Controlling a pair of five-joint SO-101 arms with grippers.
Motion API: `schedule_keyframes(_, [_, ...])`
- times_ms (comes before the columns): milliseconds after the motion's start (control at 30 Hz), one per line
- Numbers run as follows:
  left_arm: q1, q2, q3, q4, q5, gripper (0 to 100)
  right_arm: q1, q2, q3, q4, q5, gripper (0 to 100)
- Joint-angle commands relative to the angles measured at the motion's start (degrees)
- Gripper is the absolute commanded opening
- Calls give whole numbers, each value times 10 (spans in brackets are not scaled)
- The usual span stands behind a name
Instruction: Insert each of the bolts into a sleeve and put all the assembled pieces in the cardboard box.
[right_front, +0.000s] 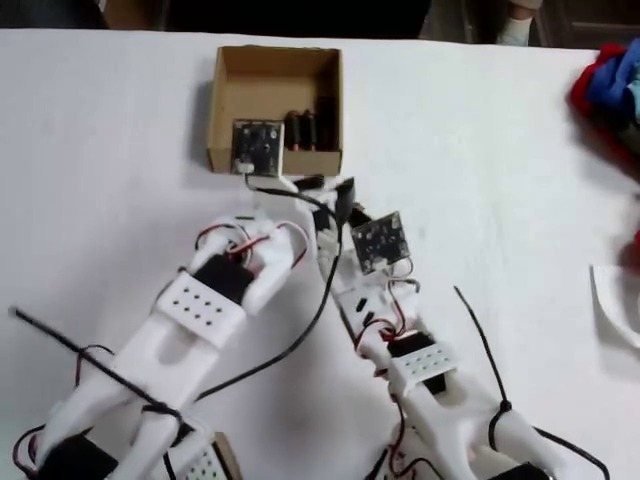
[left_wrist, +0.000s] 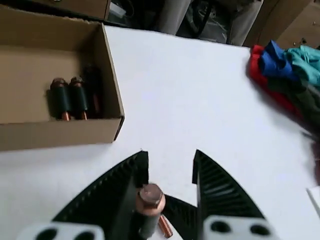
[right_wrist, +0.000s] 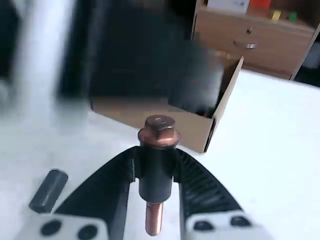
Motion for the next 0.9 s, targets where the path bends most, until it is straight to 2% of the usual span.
schedule_keyframes(0, [-26,-62,-44,29,1,165,4,14,-16,-9,-4,20])
schedule_keyframes(167, [-72,-139,-40,43,-61,162,5,28,-24,-9,-4,20])
schedule_keyframes(367, [-221,-175,29,39,-85,162,5,29,-48,8,-4,20])
schedule_keyframes(500, [-315,-174,80,39,-89,164,5,29,-167,181,-4,20])
schedule_keyframes(633, [-368,-173,138,18,-105,163,5,35,-353,373,-11,20])
schedule_keyframes(867, [-377,-173,276,-168,-129,162,6,208,-652,507,-84,20])
